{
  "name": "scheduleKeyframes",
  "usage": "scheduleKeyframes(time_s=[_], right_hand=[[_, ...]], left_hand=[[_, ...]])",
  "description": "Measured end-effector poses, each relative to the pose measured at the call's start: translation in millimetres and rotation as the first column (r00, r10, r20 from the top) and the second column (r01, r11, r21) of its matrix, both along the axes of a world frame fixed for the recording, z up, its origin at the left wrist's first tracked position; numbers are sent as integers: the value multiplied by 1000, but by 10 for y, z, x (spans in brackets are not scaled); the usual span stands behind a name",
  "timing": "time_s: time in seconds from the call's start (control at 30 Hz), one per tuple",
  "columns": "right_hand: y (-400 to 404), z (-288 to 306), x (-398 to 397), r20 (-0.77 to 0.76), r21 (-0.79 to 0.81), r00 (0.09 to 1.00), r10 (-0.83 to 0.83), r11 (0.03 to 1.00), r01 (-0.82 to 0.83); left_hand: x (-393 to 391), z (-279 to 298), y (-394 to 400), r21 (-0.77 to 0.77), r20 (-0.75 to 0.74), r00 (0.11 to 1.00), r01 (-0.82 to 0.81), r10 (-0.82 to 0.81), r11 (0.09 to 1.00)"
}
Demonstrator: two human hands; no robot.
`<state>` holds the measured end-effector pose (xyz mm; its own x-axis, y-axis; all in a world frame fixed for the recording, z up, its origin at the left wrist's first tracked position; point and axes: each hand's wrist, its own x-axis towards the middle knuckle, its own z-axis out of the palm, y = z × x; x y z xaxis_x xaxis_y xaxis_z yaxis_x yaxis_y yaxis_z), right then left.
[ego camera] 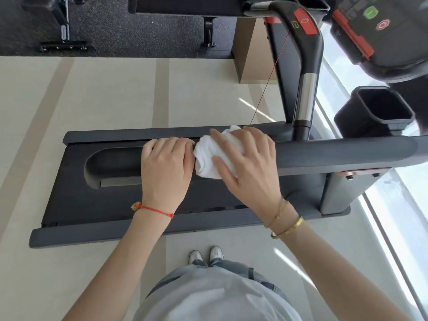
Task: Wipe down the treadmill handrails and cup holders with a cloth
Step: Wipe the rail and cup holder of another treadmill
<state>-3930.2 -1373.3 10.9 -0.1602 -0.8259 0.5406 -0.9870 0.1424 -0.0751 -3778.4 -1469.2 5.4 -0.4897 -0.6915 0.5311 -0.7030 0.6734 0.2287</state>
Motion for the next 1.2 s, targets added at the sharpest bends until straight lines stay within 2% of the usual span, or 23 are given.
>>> scheduleKeyframes(time_s=[0.07,0.17,0.27,0.4,0.53,0.6,0.73,0.8,0.87,1.0,1.07,1.2], right_hand=[[126,-8,-194,-26,-15,999,-19,1000,18],[287,9,-496,41,-103,976,-214,971,217],[179,21,-444,121,-147,932,-342,922,358],[-3,-81,-67,63,-192,973,-221,954,230],[71,-104,-194,-49,-183,993,-110,978,100],[239,-104,-441,-58,-171,988,-141,977,129],[662,-95,-1100,24,-201,941,-337,920,335],[680,-110,-1180,56,-228,920,-389,892,391],[599,-147,-1109,43,-231,936,-350,908,350],[748,-177,-1351,-77,-164,991,-113,981,99],[955,-150,-1675,-86,-176,985,-147,976,130],[1393,-98,-2392,-34,-206,942,-335,924,321]], left_hand=[[-4,2,2,2,-7,1000,-9,9,1000],[-16,15,12,18,-20,1000,-17,17,1000],[-20,28,13,31,-14,1000,-25,25,999],[-25,42,38,55,-8,1000,-16,16,998],[-67,96,59,111,-22,1000,11,-8,994],[-173,131,114,133,-36,998,59,-55,989],[-511,148,272,165,-40,991,131,-126,978],[-698,145,350,169,-44,988,155,-150,973],[-897,147,435,174,-55,985,172,-165,970],[-1326,170,643,201,-43,978,208,-203,957],[-1526,198,755,217,-43,974,226,-222,950],[-1879,218,986,226,-49,971,238,-233,944]])
